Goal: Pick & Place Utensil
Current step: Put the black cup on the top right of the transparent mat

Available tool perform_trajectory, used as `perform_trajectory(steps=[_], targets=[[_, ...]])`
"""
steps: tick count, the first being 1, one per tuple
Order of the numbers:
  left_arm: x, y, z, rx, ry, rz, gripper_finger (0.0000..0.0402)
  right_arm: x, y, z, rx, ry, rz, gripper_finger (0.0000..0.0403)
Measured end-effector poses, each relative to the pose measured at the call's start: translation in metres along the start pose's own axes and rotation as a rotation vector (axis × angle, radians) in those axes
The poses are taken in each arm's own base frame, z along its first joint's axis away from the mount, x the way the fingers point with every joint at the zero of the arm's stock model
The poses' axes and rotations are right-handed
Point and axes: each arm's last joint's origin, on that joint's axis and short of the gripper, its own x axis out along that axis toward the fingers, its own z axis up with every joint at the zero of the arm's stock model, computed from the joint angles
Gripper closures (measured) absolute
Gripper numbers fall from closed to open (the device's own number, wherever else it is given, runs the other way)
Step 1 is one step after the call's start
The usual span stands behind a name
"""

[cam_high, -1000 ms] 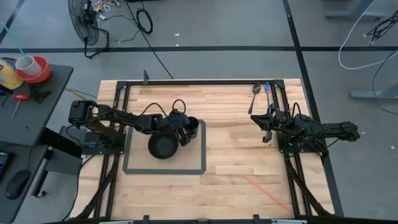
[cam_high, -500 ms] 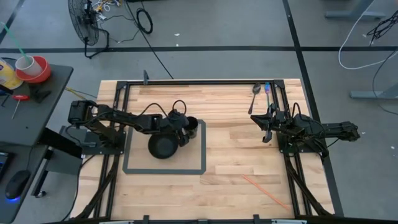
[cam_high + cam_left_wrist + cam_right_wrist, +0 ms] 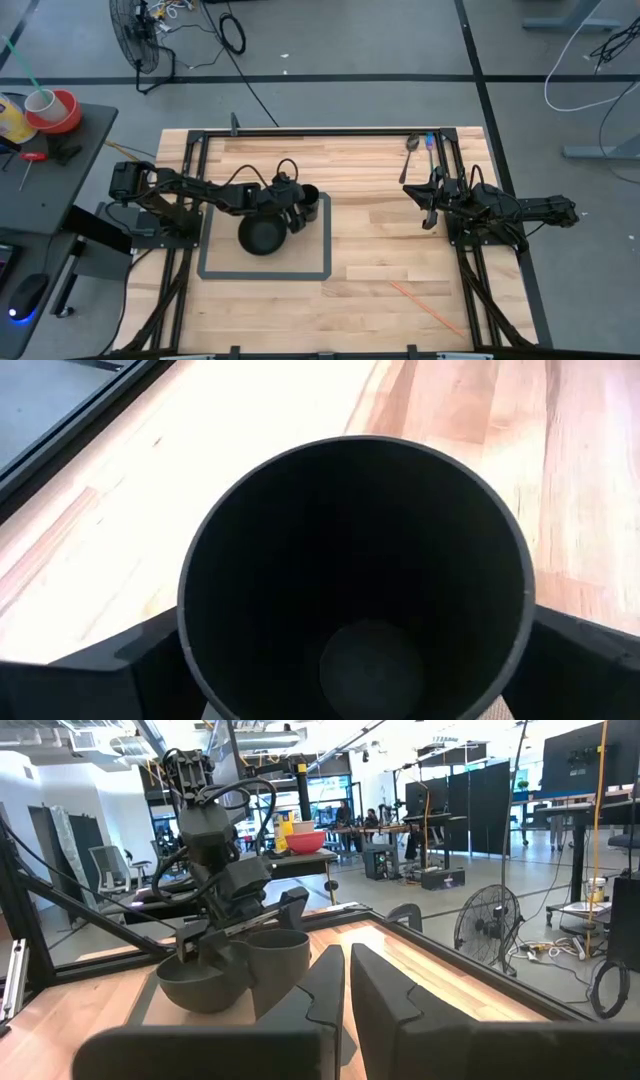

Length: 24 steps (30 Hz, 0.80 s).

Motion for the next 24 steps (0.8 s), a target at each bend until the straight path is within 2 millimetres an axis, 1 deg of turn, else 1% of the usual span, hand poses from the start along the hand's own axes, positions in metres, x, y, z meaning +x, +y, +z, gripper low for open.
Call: perform_trajectory(steps=[8,14,19,24], targets=[[-0.0001,-0.0004,0.0005,0.015,-0.007,-0.002,0.0053,0.0000,0.0000,-0.0001,0.000,0.000,0.000,0.0376],[-0.0004,-0.0008,0.0086,0.019,-0.091,0.015,0.0053,0.0000,0.0000,0.0000,0.000,0.000,0.000,0.0376],[0.0006,0.0012,0.0082,0.038,-0.087,0.031,0.0053,0.0000,0.0000,0.0000,0.000,0.000,0.000,0.0376],[0.0061,-0.0005,0.0050,0.046,-0.081,0.031,0.0053,0.0000,0.0000,0.0000,0.000,0.000,0.000,0.0376]])
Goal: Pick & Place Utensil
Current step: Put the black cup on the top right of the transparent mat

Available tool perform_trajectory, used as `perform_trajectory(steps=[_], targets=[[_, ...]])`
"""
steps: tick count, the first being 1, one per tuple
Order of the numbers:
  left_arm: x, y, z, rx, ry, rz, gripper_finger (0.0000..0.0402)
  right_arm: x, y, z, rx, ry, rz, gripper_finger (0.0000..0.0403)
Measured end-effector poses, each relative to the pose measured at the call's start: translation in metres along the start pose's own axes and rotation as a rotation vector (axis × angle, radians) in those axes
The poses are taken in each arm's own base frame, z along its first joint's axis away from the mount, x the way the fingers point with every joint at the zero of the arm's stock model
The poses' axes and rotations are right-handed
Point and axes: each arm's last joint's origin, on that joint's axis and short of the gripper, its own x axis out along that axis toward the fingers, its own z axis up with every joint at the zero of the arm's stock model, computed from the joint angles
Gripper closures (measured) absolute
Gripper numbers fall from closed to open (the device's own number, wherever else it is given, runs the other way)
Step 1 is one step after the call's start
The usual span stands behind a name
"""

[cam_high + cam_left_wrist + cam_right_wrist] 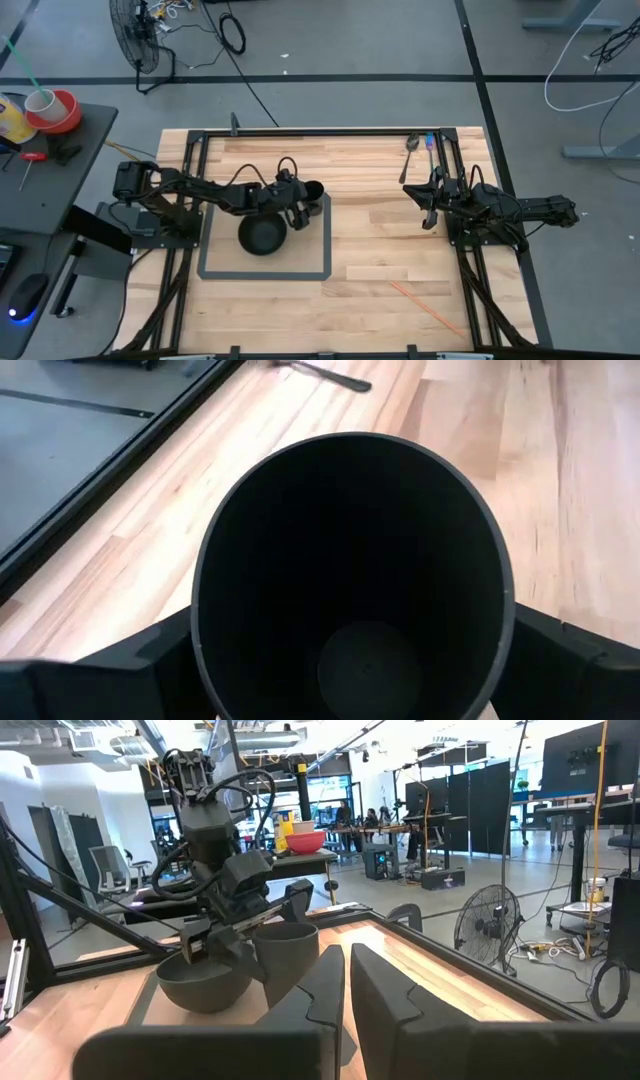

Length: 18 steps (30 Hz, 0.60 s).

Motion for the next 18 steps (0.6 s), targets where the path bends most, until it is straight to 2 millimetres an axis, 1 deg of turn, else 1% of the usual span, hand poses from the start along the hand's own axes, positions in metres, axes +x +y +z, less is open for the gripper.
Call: perform_trajectory(steps=[8,12,15,18], targets=[[0.0101,-0.0031,-0.0077,0.025,0.015,0.007,0.0053,0.0000,0.0000,-0.0005,-0.002,0.005,0.000,0.0376],[0.0099,-0.0030,-0.0081,0.027,0.019,0.009,0.0052,0.0000,0.0000,-0.0003,-0.001,0.003,0.001,0.0376],[0.0099,-0.0030,-0.0084,0.029,0.021,0.009,0.0040,0.0000,0.0000,-0.0002,-0.001,0.003,0.000,0.0376],[0.0099,-0.0031,-0.0091,0.027,0.031,-0.003,0.0015,0.0000,0.0000,-0.0003,-0.001,0.003,0.000,0.0376]])
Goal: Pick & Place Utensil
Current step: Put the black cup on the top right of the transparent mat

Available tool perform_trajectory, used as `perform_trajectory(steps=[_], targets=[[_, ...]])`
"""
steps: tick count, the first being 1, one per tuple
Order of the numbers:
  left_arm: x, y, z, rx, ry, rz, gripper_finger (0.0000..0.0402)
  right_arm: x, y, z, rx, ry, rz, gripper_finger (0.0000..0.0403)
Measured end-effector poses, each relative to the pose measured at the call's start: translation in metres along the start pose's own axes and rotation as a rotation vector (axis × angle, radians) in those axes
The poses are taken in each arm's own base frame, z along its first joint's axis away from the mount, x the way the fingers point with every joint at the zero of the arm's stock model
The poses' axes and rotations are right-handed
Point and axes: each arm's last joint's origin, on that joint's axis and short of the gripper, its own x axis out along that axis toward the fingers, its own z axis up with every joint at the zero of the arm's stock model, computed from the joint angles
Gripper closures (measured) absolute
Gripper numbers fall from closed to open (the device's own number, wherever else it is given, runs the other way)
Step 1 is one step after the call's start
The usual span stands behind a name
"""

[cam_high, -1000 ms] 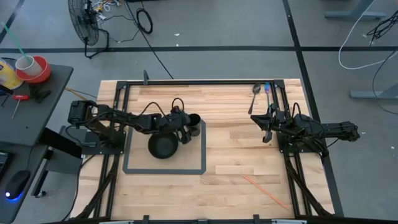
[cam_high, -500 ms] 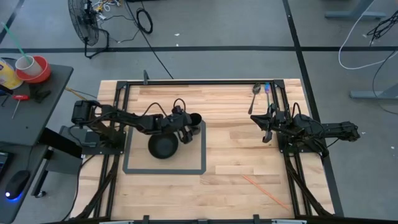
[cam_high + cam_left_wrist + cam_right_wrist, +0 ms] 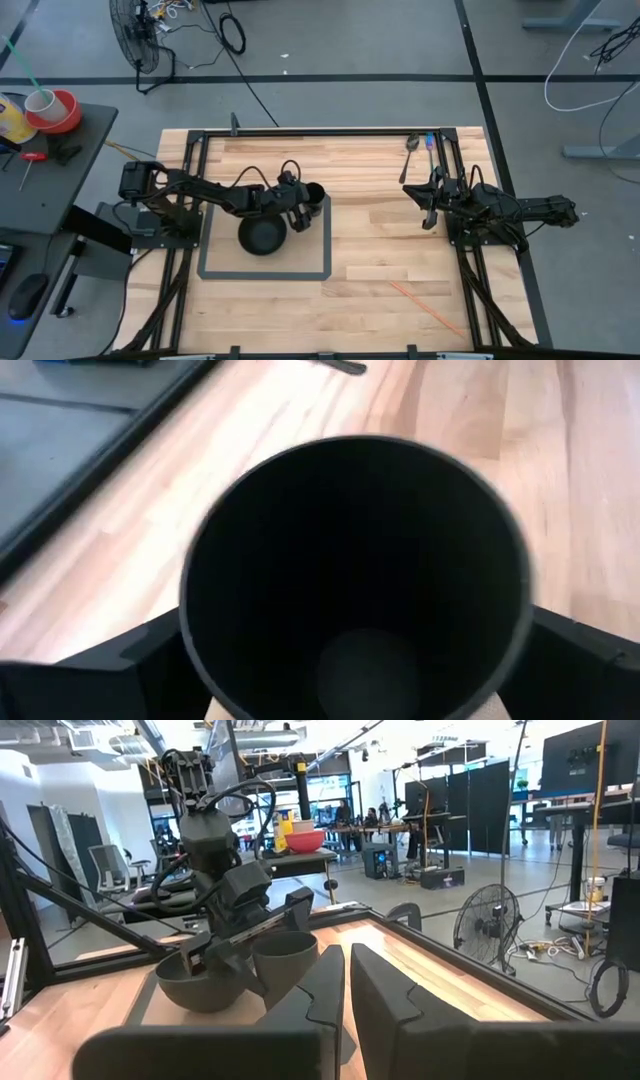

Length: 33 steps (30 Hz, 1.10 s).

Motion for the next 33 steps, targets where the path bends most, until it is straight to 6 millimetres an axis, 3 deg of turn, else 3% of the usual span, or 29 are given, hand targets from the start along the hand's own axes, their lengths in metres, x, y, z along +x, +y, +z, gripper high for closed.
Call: perform_trajectory(steps=[28,33], targets=[[-0.004,0.010,-0.009,-0.012,0.159,-0.050,0.0003,0.000,0.000,0.000,0.000,0.001,0.000,0.0376],[-0.006,0.009,0.002,0.004,0.214,-0.048,0.0003,0.000,0.000,0.000,0.000,0.001,0.000,0.0376]])
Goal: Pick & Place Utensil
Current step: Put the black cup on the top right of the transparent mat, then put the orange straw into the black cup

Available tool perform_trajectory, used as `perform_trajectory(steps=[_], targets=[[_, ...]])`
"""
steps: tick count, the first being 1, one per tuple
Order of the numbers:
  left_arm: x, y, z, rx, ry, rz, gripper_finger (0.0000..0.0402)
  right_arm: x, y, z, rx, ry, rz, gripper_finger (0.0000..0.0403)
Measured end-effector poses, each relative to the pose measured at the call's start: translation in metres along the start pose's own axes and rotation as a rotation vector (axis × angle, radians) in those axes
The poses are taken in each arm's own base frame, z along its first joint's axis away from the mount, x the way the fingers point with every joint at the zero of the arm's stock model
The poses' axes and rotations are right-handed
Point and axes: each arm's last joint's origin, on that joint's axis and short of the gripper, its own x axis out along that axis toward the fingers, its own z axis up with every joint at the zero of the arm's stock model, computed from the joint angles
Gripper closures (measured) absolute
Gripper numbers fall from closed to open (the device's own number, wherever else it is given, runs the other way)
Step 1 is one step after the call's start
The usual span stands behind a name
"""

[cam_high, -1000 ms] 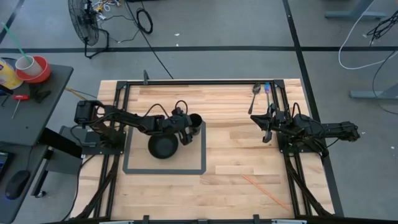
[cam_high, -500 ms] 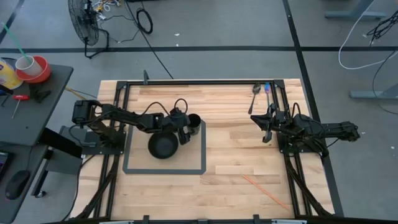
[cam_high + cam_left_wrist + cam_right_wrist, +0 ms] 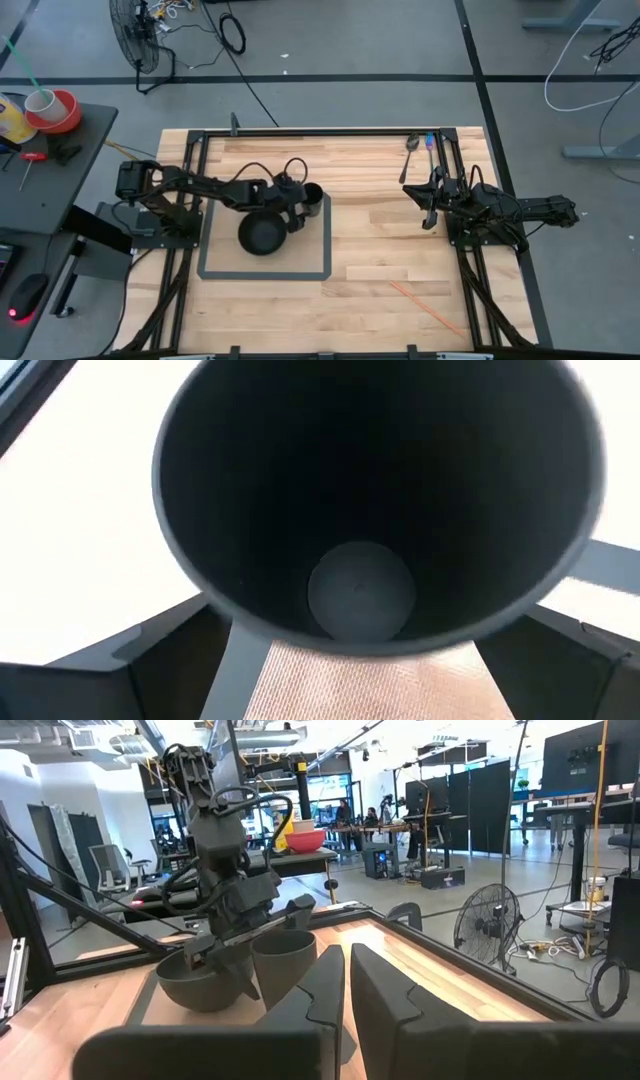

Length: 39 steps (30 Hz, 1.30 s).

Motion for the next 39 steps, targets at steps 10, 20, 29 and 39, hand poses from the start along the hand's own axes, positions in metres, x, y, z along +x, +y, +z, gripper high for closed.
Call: perform_trajectory(steps=[10,20,29,39], targets=[[-0.015,0.000,0.010,0.053,0.268,-0.040,0.0003,0.000,0.000,0.000,0.000,0.000,0.000,0.0376],[-0.039,-0.002,0.025,0.057,0.230,0.007,0.0003,0.000,0.000,0.000,0.000,0.000,-0.001,0.0376],[-0.092,-0.013,0.012,-0.069,0.098,-0.034,0.0003,0.000,0.000,0.000,-0.001,0.003,0.000,0.0376],[-0.161,-0.044,-0.021,-0.121,-0.294,-0.140,0.0003,0.000,0.000,0.000,-0.001,0.002,-0.002,0.0376]])
